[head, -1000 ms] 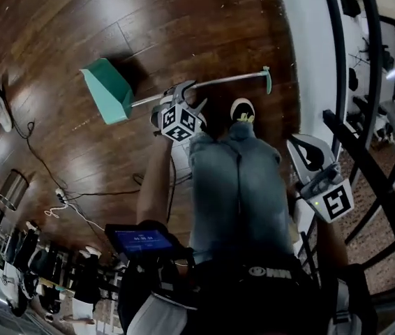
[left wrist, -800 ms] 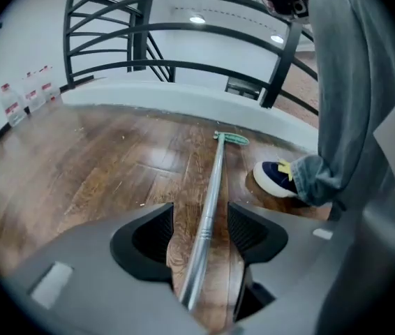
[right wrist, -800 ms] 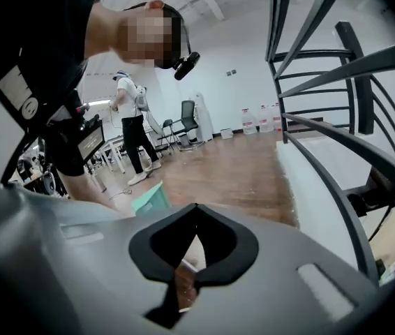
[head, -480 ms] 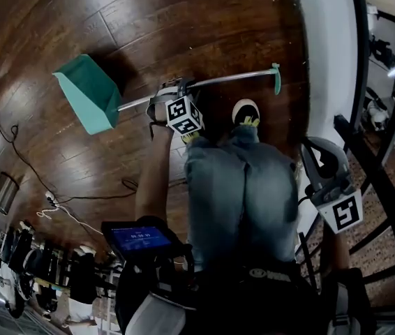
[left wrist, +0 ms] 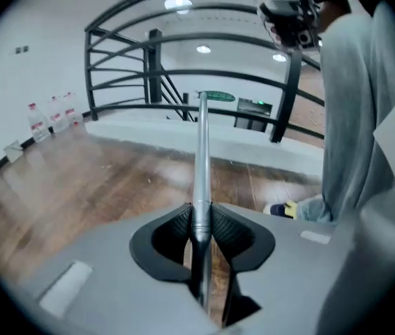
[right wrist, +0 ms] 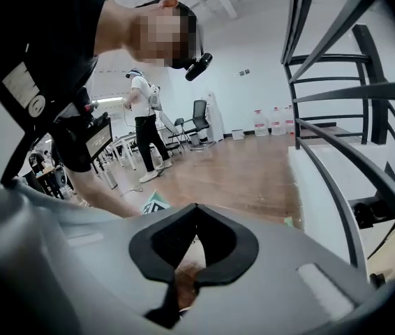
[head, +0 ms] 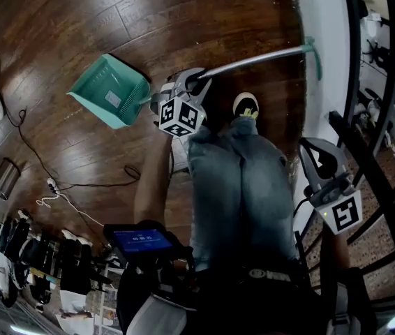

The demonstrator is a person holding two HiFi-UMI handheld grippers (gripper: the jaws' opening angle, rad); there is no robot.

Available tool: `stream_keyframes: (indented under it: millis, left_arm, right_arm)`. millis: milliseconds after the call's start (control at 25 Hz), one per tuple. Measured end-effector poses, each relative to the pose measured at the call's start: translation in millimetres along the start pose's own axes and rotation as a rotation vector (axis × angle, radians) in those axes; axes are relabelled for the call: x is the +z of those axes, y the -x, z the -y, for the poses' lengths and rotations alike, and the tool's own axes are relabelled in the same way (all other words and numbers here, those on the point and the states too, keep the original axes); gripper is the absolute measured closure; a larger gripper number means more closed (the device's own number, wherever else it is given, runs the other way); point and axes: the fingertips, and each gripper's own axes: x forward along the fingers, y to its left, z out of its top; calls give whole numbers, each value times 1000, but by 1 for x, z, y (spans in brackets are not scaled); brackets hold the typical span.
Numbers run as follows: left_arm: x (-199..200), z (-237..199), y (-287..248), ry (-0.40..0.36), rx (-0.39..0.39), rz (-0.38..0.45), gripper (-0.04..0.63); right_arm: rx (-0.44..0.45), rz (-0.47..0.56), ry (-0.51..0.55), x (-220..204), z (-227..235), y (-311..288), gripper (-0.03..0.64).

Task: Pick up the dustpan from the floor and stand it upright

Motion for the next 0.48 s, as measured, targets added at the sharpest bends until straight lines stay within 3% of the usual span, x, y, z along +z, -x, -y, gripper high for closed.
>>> stream_keyframes:
  millis: [280,400,480]
  left_arm:
    - [99,-38,109,138,193,419,486]
    - [130,-44,140,116,235,622,486]
    - [134,-43,151,103,259,685,486]
  right_arm:
    - [59,15,85,47,-37,18,615]
    - [76,26,139,52,-49,10,615]
    - [93,22,170,52,-58,3,615]
